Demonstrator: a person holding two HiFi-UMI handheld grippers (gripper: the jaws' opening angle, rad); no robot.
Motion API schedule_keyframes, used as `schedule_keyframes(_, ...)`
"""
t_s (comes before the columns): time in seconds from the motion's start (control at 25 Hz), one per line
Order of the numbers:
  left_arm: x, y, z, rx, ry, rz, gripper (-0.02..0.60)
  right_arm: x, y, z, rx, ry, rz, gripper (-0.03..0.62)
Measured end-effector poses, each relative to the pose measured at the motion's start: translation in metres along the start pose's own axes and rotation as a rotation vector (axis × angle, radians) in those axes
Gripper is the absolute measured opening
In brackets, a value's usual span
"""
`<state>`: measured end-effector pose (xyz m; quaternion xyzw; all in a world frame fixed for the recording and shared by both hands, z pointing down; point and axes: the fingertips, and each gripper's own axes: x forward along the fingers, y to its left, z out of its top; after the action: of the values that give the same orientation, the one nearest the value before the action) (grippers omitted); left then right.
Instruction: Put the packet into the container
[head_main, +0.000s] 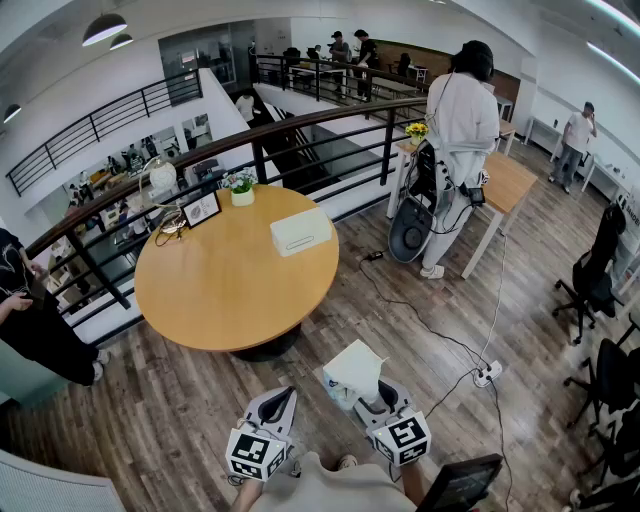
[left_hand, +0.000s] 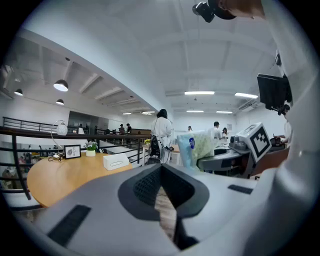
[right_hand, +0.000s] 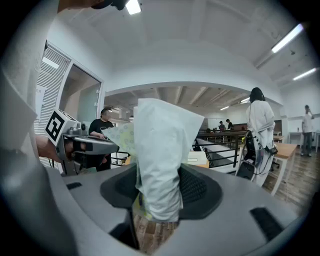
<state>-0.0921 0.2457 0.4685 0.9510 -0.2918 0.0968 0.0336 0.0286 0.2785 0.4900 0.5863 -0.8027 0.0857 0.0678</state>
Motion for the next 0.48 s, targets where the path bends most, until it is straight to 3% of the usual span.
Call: schedule_keyframes(0.48,0.0102,-0.0088,-0.0057,-0.002,0.021,0.007,0.005,0.0014,-0.0046,-0.0083,-0.022,0.028,0.032,0.216)
